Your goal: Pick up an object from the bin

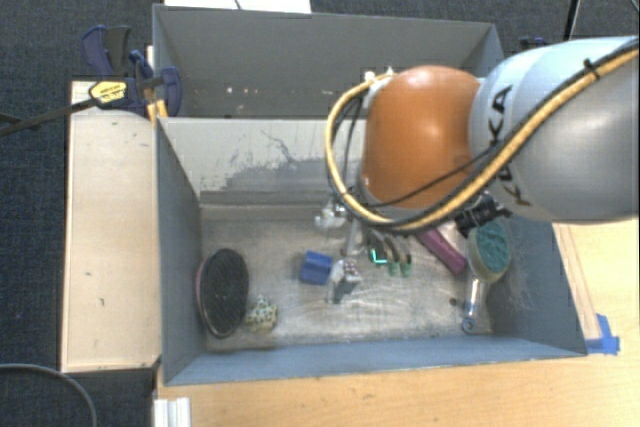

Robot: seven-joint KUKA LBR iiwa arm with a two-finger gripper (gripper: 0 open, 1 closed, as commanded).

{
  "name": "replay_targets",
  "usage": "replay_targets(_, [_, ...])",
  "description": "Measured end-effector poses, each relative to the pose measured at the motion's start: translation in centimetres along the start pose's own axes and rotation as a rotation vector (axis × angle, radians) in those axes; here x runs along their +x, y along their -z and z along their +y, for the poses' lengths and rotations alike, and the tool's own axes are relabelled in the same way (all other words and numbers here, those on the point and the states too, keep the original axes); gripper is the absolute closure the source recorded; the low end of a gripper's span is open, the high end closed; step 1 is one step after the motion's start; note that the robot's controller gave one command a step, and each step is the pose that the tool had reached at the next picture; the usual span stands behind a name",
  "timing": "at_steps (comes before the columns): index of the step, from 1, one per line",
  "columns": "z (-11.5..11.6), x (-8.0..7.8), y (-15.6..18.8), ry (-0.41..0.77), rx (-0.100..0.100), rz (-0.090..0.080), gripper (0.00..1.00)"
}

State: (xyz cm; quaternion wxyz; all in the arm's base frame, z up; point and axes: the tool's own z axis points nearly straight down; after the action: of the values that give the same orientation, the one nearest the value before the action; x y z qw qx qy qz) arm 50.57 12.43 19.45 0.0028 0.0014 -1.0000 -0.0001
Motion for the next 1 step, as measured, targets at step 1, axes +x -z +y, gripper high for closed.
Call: replay_targets(1, [-1.02,-4.18,-12.35,0.143,-0.001,-0.013,0.0])
